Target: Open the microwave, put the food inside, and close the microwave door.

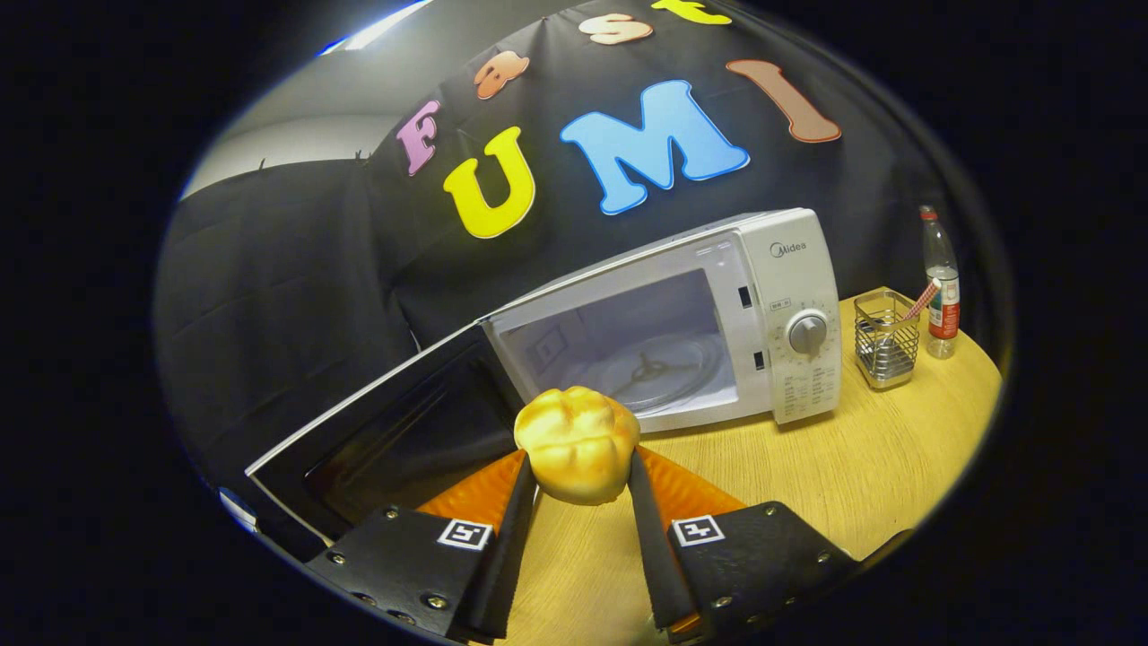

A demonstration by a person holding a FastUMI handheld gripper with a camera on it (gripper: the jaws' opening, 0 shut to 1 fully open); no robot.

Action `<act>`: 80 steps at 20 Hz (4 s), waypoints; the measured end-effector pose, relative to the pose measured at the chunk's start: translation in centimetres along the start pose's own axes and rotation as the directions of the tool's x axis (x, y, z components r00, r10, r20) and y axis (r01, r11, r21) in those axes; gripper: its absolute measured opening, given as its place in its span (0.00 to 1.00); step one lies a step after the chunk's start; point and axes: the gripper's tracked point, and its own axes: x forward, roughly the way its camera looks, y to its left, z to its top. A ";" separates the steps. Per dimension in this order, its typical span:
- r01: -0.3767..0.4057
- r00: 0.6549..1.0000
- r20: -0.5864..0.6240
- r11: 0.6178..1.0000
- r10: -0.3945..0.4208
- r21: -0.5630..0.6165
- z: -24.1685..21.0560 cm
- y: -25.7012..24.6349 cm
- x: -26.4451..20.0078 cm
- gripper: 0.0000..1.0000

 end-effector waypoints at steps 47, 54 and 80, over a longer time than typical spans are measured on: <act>0.154 0.983 0.077 0.974 -0.169 0.168 0.1 -2.8 20.8 0.80; 0.030 0.992 0.118 0.984 -0.051 0.176 2.8 1.1 16.9 0.80; -0.586 0.788 -0.053 0.720 0.614 -0.370 -6.5 26.3 -12.0 0.80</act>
